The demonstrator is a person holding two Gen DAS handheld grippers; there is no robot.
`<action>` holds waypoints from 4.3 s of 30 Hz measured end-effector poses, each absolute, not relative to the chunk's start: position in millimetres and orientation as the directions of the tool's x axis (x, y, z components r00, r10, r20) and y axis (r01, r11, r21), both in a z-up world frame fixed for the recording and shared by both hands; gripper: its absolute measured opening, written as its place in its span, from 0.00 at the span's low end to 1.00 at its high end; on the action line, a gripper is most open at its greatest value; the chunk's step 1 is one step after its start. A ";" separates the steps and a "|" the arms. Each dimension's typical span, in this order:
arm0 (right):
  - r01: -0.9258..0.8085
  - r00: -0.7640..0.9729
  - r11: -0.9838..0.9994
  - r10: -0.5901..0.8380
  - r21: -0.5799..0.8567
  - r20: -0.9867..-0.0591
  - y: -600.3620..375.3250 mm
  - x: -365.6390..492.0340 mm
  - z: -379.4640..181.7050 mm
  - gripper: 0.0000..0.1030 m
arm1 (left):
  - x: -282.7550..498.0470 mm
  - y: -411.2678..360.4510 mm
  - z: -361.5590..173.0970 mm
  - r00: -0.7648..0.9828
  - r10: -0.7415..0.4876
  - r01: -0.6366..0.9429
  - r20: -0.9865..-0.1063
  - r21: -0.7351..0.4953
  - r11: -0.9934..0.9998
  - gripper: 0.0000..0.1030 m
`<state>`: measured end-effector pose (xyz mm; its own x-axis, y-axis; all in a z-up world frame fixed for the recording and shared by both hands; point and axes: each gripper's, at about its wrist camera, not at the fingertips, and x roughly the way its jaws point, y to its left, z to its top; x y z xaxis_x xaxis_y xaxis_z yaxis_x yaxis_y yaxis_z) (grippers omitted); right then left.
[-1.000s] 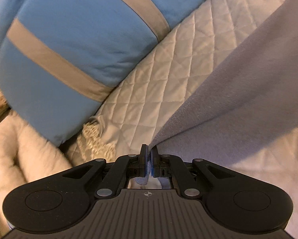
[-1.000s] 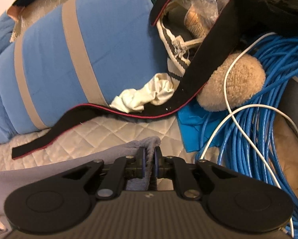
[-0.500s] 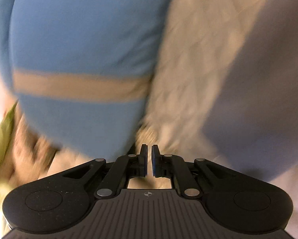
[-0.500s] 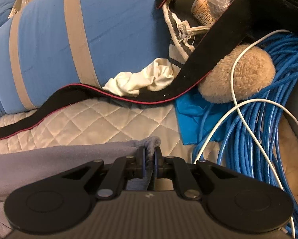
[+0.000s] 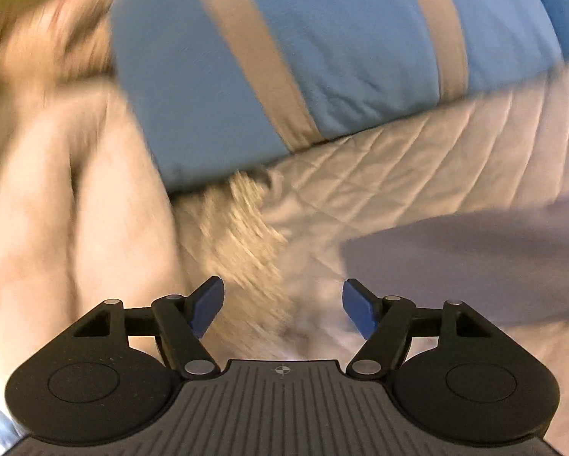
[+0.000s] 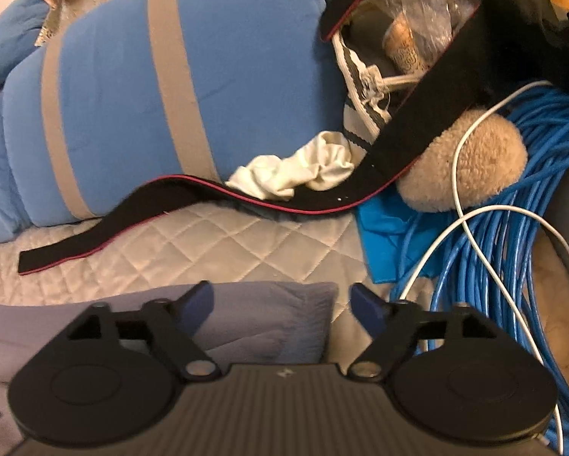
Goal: Fold clothes
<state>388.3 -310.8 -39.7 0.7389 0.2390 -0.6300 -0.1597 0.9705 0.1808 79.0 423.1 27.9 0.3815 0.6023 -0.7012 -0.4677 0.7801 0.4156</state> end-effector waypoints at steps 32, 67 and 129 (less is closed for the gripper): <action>-0.737 0.301 0.568 0.761 0.367 -0.574 -86.0 178.9 26.0 1.00 | 1.2 482.8 -84.1 0.839 0.255 -0.529 -0.480 -0.829 0.181 0.43; -0.845 0.383 0.533 0.665 0.047 -0.641 -54.0 188.5 -8.0 0.96 | -4.5 482.0 -59.6 0.796 0.311 -0.588 -0.519 -0.784 0.197 0.03; -0.944 0.318 0.273 0.620 -0.183 -0.717 -52.1 226.3 -23.0 0.45 | -28.2 468.2 -10.3 0.776 0.356 -0.619 -0.521 -0.736 0.273 0.49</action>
